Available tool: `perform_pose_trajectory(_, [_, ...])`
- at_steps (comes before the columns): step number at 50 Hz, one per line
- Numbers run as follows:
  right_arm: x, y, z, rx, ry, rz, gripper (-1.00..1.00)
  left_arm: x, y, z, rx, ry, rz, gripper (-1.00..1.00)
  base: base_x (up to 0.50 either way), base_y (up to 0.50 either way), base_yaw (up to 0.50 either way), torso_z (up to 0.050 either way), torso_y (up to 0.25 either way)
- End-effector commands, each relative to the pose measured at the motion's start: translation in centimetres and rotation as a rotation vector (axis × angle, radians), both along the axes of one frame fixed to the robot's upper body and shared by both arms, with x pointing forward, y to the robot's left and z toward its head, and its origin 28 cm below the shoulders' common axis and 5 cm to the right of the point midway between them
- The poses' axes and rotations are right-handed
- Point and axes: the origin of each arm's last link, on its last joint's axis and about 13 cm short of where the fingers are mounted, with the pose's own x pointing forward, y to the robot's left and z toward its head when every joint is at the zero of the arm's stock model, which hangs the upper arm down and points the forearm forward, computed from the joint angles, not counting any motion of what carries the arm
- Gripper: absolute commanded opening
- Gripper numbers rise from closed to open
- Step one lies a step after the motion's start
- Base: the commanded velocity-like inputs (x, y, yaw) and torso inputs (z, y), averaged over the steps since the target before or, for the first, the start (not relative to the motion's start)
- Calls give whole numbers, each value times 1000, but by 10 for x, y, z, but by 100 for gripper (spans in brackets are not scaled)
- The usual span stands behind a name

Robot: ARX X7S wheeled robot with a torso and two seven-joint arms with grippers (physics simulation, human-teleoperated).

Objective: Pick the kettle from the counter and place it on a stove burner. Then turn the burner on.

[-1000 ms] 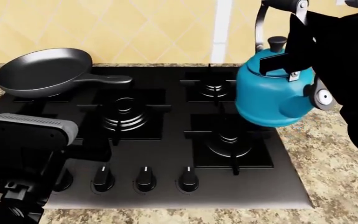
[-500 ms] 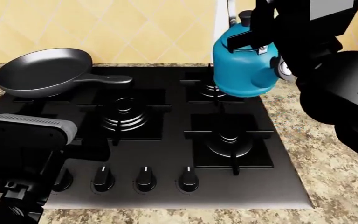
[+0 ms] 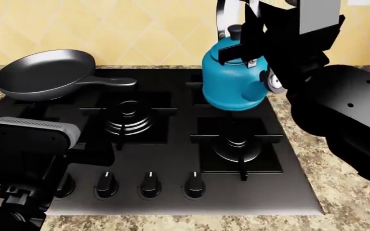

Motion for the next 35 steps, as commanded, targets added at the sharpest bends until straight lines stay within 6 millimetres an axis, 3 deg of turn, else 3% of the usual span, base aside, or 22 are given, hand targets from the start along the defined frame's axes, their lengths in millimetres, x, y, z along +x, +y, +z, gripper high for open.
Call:
perform_pose_trajectory(1, [-10, -3, 6, 10, -37, -34, -100, 1, 0, 1, -3, 0, -4, 100, 0, 0, 0, 0, 0])
perform_pose_trajectory(17, [-30, -2, -8, 10, -22, -44, -100, 1, 0, -1, -1, 1, -1, 100, 0, 0, 0, 1, 1])
perform_pose_trajectory(35, [-30, -4, -25, 31, 1, -34, -100, 1, 0, -5, -2, 7, -2, 100, 0, 0, 0, 0, 1])
